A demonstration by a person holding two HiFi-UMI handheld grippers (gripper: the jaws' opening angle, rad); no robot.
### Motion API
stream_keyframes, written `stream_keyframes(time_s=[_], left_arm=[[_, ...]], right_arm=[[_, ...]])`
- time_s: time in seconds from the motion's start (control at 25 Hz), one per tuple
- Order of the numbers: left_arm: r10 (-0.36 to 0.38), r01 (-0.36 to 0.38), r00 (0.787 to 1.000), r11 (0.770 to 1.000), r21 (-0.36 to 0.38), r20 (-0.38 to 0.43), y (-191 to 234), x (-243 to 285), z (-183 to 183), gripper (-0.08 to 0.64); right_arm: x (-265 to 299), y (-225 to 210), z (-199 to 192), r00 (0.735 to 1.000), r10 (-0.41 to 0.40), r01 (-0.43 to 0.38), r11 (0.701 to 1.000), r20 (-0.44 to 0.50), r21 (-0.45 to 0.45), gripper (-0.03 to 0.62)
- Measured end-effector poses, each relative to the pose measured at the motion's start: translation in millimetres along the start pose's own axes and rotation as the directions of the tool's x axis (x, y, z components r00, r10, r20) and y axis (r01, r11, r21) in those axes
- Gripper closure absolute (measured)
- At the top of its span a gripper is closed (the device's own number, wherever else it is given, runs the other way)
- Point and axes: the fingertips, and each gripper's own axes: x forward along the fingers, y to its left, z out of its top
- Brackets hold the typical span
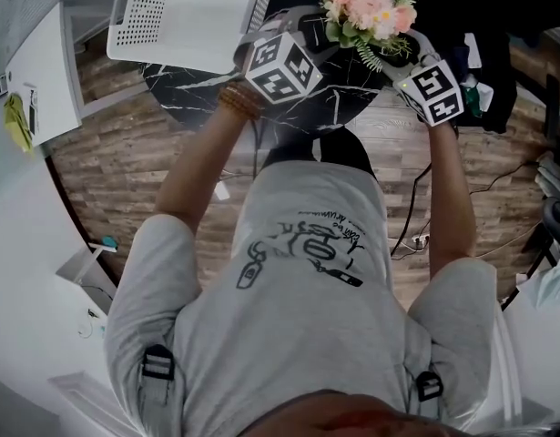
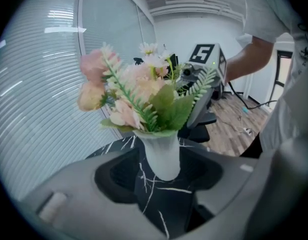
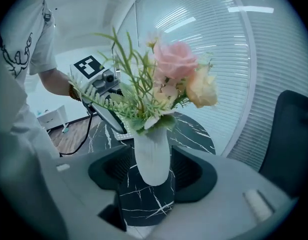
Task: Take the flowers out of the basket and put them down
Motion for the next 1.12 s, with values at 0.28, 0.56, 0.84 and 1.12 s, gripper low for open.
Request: stream_keyframes(time_s=[0.28,0.56,0.84,1.12], left_arm=[[0.006,0.002,0.997,0.994,-0.107,0.076,-15,-27,17,0.374],[0.059,-0.012,0.979,0.971,-0.237,0.193,-25,-72,39,0.467],[0.143,-0.023,0.926,0.945,-0.327,0.35,-32,-128,86,0.54],[0.192,-0.004,0.849,0.934,-0.357,0.493,-47,-187,137,0.555]], right_arm=[[-41,12,10,0.998,-0.036,0.035,0.999,0.049,0.024,0.4],[-84,34,33,0.99,-0.072,0.062,0.995,0.121,0.084,0.448],[-131,63,77,0.972,-0.086,0.069,0.994,0.219,0.086,0.51],[-173,97,140,0.93,-0.078,0.065,0.997,0.358,0.049,0.549]])
